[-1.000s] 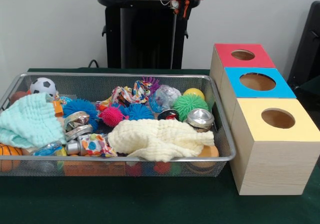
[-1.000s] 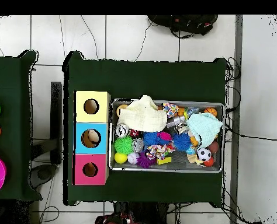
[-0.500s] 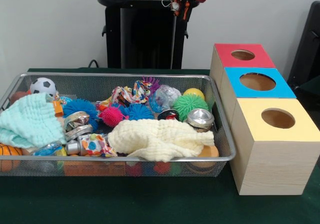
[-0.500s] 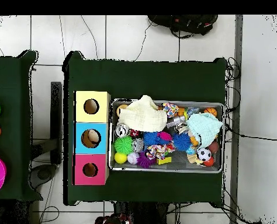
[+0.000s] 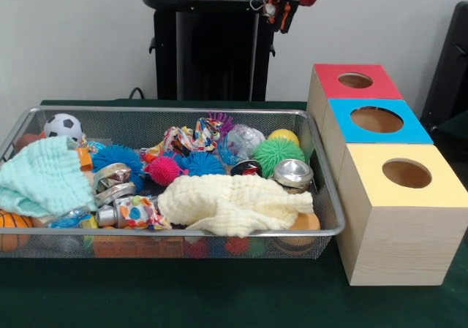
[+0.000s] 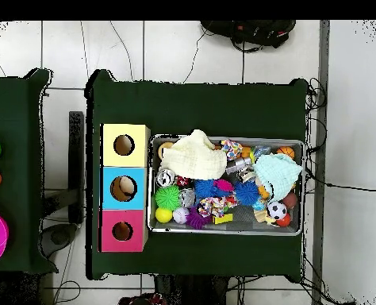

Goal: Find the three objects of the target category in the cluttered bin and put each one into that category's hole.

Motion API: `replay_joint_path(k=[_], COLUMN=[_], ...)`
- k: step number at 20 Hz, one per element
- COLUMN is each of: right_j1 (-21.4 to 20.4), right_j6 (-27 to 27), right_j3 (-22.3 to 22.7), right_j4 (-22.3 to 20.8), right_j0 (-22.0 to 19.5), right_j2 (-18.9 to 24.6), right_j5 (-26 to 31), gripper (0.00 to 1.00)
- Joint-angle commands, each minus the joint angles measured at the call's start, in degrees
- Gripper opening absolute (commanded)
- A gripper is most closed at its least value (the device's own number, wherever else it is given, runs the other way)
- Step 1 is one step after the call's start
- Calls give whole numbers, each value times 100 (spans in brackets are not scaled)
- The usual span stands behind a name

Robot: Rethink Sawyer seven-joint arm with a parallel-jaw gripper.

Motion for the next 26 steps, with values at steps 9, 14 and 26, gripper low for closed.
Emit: replay_joint_path(k=[9, 14, 26], right_j1=[717, 981, 1434], right_j6=[1341, 1445, 1431], right_j3=[-1002, -1243, -1971], right_j4=[1078, 1442, 2305], right_j0=[227, 558, 1212], right_j2=[-80, -150, -279], right_j5=[-392, -245, 996], gripper=[0, 0, 0])
